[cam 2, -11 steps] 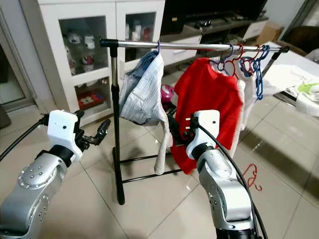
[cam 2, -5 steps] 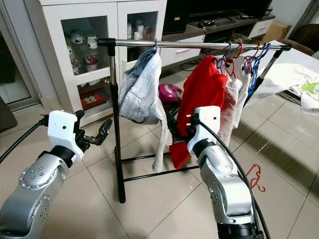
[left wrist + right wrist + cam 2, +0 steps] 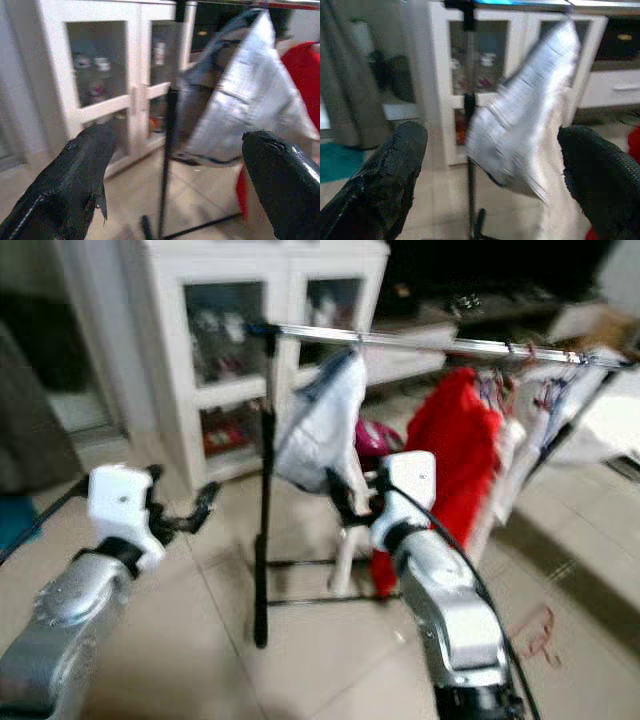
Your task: Hang hanger
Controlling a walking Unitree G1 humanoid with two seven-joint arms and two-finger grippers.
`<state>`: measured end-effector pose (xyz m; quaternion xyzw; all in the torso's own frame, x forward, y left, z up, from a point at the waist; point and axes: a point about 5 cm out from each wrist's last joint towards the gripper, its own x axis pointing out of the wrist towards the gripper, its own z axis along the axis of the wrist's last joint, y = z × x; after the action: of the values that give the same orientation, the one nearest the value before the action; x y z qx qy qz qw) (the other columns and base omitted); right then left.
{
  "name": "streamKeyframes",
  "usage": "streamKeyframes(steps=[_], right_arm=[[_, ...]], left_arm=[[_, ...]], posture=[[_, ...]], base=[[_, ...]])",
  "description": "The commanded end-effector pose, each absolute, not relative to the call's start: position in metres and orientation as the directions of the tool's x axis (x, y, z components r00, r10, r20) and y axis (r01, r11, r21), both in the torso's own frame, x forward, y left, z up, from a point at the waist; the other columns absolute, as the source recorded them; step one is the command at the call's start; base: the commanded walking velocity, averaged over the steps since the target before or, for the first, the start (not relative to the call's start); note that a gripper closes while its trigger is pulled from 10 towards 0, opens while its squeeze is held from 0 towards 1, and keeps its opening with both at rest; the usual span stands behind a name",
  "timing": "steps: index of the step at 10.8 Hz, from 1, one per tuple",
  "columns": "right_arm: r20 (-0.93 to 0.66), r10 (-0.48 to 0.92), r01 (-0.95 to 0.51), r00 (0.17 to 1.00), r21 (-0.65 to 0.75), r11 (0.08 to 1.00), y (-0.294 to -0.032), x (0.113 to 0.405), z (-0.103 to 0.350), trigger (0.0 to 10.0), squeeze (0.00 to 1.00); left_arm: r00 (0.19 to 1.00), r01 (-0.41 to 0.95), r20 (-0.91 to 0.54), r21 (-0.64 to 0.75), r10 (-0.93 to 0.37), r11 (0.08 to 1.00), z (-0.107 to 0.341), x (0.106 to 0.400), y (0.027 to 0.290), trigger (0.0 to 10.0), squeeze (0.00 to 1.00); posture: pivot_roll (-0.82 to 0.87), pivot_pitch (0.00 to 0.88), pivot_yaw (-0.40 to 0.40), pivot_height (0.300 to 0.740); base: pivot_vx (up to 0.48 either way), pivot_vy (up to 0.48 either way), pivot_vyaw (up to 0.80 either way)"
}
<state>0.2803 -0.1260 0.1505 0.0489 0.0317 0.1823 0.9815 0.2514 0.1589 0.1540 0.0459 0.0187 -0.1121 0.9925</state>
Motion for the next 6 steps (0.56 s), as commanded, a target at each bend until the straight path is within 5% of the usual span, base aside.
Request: streamKeyframes(steps=[1, 2, 6], right_arm=[[-0.048, 0.343, -0.338, 0.938, 0.094, 0.936, -0.1343, 0.2816, 0.1504, 10.0, 0.10], [-0.079, 0.352, -0.345, 0.933, 0.092, 0.934, -0.1330, 0.2791, 0.1436, 10.0, 0.00], [-0.086, 0.349, -0.343, 0.933, 0.078, 0.936, -0.1299, 0.2794, 0.1437, 10.0, 0.00]], left_arm=[[0.973, 0.232, -0.018, 0.093, -0.232, 0.968, 0.1595, 0.2524, 0.1538, 10.0, 1.00], [0.974, 0.227, -0.018, 0.098, -0.226, 0.969, 0.1601, 0.2533, 0.1557, 10.0, 1.00], [0.971, 0.239, -0.019, 0.104, -0.238, 0.966, 0.1606, 0.2561, 0.1551, 10.0, 1.00]], posture=[[0.12, 0.000, -0.133, 0.740], [0.12, 0.000, -0.132, 0.740], [0.11, 0.000, -0.118, 0.740]], base=[[0.345, 0.000, 0.00], [0.349, 0.000, 0.00], [0.348, 0.000, 0.00]])
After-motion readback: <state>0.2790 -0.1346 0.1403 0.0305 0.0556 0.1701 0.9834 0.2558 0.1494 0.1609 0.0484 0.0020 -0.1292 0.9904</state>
